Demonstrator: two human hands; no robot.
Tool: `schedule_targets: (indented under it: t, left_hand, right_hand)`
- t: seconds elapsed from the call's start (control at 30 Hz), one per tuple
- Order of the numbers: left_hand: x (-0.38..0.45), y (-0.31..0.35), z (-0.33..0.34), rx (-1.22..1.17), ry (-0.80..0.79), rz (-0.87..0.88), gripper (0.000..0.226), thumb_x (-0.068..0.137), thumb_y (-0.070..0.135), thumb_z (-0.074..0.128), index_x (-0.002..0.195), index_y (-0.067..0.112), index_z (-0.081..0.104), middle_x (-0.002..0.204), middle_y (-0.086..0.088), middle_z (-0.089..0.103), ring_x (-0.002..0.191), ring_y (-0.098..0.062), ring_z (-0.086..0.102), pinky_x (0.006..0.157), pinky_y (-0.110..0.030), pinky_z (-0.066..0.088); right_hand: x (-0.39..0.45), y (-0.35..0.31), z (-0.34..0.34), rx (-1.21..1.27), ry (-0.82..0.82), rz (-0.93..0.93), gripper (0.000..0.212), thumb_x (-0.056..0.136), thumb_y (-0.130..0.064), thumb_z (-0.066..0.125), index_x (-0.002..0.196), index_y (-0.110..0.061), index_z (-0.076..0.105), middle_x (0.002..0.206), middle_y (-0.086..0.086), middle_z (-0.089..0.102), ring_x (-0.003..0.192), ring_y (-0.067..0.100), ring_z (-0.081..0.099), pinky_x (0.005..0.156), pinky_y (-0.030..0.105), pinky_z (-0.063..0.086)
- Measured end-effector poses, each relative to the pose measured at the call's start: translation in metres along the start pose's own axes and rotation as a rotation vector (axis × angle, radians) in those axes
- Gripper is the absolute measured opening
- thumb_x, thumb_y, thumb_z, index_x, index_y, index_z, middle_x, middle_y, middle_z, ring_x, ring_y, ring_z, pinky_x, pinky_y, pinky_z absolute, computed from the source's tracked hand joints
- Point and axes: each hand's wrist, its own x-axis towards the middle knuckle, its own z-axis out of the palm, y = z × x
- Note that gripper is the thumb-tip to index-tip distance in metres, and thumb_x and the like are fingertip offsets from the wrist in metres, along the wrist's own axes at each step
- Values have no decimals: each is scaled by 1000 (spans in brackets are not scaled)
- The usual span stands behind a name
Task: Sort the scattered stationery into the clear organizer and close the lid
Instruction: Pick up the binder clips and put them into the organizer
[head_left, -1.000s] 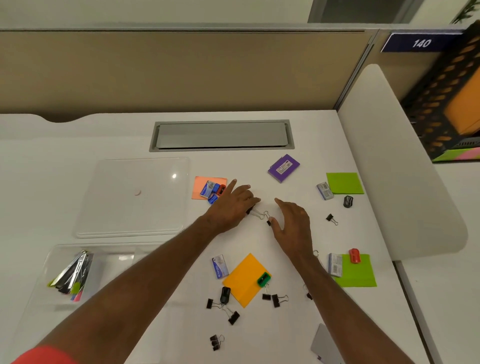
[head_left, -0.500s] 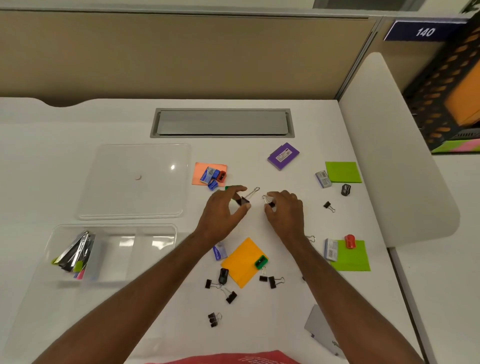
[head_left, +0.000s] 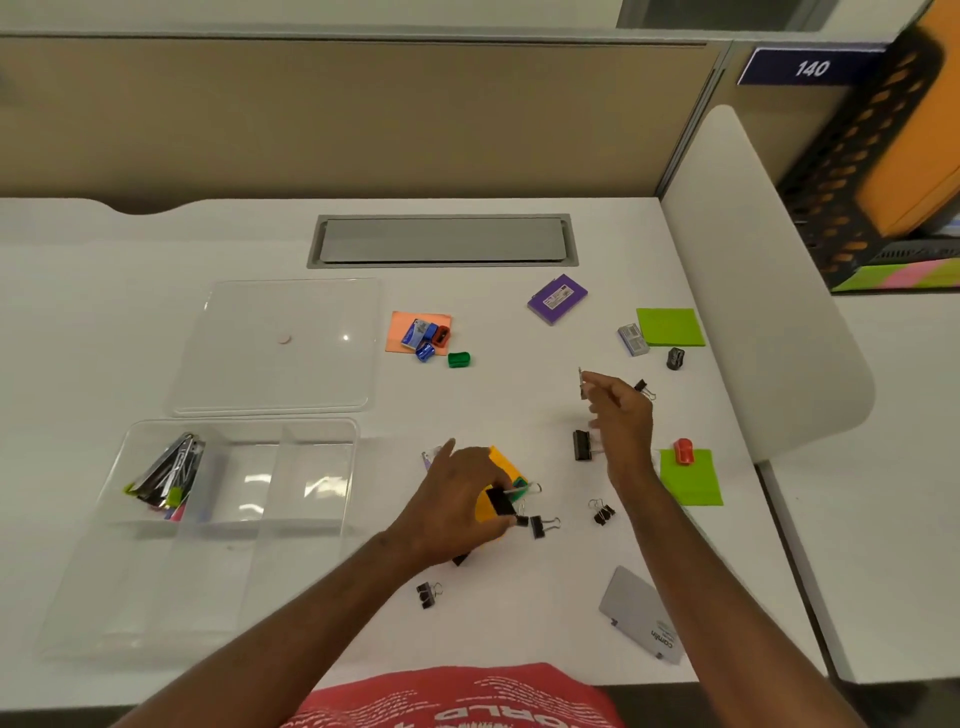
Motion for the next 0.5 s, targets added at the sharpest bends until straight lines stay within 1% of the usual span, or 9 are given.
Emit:
schedule_targets:
  t: [0.07, 0.13, 0.17, 0.23, 0.3, 0.37, 0.43, 0.5]
  left_hand:
    - [-6, 4, 2, 82, -57, 75, 36, 80, 48, 72, 108, 27, 64, 118, 8, 59, 136, -10, 38, 124, -42, 1]
    - [-10, 7, 3, 150, -112, 138, 35, 79, 51, 69, 105, 27, 65, 118, 11, 58, 139, -10, 34, 124, -46, 1]
    - [-12, 7, 4, 184, -139, 169, 35, 79, 52, 68, 104, 27, 66, 120, 11, 57, 142, -10, 31, 124, -47, 1]
    - [-13, 7, 6, 279, -189, 236, 36, 80, 53, 67, 104, 26, 69, 129, 9, 56, 147, -13, 24, 124, -50, 4]
    - [-12, 6, 8, 380, -236, 288, 37, 80, 52, 65, 103, 24, 70, 141, 5, 51, 151, -17, 16, 123, -52, 3]
    - [-10, 7, 9, 464, -277, 327, 35, 80, 51, 64, 101, 24, 70, 151, 3, 44, 153, -20, 9, 123, -54, 1]
    - [-8, 8, 11, 523, -314, 359, 31, 80, 47, 64, 98, 23, 70, 155, 2, 38, 154, -21, 6, 122, -56, -1]
    - [-6, 10, 13, 553, -354, 369, 30, 80, 45, 63, 99, 22, 69, 157, 1, 36, 154, -22, 4, 121, -58, 0]
  right_hand:
    - [-8, -7, -5, 290, -25, 213, 15, 93, -15, 62, 102, -16, 74, 88, 0, 71, 76, 15, 60, 66, 30, 53]
    - [-15, -10, -8, 571, -95, 414, 19, 95, -16, 56, 105, -9, 71, 87, 5, 66, 74, 18, 58, 67, 30, 51]
    - [-18, -10, -9, 665, -127, 472, 23, 96, -16, 52, 109, -6, 69, 87, 7, 64, 73, 18, 57, 67, 29, 51]
    - [-24, -10, -11, 746, -164, 508, 29, 97, -17, 46, 112, -3, 67, 84, 9, 62, 71, 18, 57, 66, 28, 51]
    - [-29, -9, -13, 755, -192, 505, 31, 99, -24, 43, 102, -5, 67, 78, 7, 60, 68, 17, 56, 63, 28, 50]
    - [-35, -9, -16, 707, -203, 511, 36, 101, -36, 46, 84, -10, 65, 67, 4, 56, 60, 16, 53, 58, 28, 47]
    - [-38, -7, -22, 547, -201, 479, 38, 98, -40, 53, 71, -15, 62, 55, 0, 47, 50, 14, 46, 48, 26, 40]
    - [-42, -4, -29, 285, -225, 361, 37, 96, -36, 59, 65, -18, 64, 49, -2, 40, 44, 13, 36, 40, 23, 29]
